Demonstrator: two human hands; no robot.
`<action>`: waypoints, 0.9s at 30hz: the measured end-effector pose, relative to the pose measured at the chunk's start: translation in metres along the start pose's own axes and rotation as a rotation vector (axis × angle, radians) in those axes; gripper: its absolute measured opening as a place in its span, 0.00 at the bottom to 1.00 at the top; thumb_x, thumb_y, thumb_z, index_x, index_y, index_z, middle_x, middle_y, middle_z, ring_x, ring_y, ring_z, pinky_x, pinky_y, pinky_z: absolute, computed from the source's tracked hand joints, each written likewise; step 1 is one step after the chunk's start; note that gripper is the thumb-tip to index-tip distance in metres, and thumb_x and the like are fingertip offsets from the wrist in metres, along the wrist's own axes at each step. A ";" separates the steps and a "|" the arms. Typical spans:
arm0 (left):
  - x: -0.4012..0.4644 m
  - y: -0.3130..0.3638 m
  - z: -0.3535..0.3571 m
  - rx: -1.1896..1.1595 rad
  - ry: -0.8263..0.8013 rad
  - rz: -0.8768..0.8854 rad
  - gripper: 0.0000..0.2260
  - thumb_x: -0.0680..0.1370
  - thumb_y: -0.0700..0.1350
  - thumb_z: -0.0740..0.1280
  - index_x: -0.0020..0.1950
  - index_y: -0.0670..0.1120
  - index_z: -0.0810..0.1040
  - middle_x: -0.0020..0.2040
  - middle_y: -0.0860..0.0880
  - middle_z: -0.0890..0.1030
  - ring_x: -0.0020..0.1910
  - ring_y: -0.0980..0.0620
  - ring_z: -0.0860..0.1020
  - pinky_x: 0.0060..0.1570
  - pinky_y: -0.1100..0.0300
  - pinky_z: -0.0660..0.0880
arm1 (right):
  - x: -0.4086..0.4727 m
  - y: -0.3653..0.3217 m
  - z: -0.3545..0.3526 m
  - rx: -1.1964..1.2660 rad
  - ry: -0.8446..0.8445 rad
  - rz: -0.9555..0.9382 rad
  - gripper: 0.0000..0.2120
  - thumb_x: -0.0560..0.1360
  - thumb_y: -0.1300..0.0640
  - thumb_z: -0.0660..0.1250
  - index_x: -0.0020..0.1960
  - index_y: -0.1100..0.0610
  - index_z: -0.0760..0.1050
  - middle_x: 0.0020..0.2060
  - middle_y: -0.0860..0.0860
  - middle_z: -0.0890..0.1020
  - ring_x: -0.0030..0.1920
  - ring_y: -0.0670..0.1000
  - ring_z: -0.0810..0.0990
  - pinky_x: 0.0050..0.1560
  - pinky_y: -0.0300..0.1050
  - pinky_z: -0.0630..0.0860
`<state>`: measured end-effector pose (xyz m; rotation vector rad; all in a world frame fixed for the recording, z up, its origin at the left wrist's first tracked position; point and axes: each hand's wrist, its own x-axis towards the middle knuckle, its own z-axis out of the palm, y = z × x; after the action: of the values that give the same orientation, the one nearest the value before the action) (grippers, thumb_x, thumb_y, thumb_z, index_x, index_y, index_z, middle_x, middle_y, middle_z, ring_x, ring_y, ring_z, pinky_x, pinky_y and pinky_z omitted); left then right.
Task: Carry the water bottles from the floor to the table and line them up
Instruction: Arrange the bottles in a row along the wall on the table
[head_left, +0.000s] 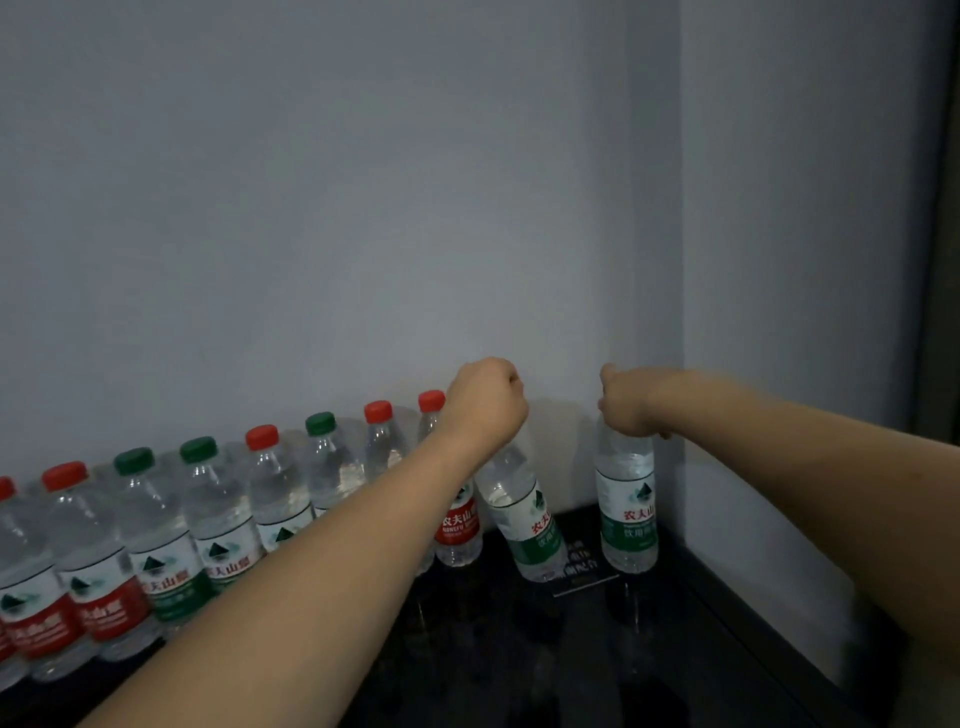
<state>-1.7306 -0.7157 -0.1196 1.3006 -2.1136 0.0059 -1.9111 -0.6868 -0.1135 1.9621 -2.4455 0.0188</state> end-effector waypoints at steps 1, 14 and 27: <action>-0.001 -0.002 0.003 -0.093 0.073 0.005 0.10 0.78 0.39 0.61 0.47 0.39 0.82 0.44 0.44 0.83 0.42 0.48 0.78 0.38 0.61 0.71 | 0.002 0.000 0.002 0.013 0.005 -0.005 0.21 0.81 0.60 0.52 0.72 0.62 0.54 0.60 0.64 0.73 0.36 0.57 0.74 0.35 0.50 0.72; 0.010 -0.010 0.011 -0.736 0.064 -0.358 0.14 0.76 0.30 0.62 0.52 0.45 0.80 0.46 0.48 0.79 0.37 0.54 0.76 0.29 0.67 0.73 | 0.005 -0.001 0.007 0.074 0.062 -0.005 0.21 0.80 0.58 0.54 0.71 0.61 0.55 0.60 0.64 0.76 0.53 0.63 0.77 0.54 0.53 0.76; 0.011 -0.021 0.000 0.247 -0.372 -0.053 0.15 0.82 0.51 0.55 0.62 0.43 0.71 0.59 0.41 0.76 0.50 0.44 0.73 0.40 0.55 0.66 | 0.003 0.013 0.004 0.089 0.106 -0.098 0.18 0.83 0.49 0.53 0.66 0.59 0.63 0.61 0.60 0.76 0.58 0.61 0.75 0.51 0.49 0.70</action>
<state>-1.7172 -0.7348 -0.1204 1.6037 -2.4505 0.0031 -1.9241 -0.6868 -0.1179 2.0563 -2.3194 0.2292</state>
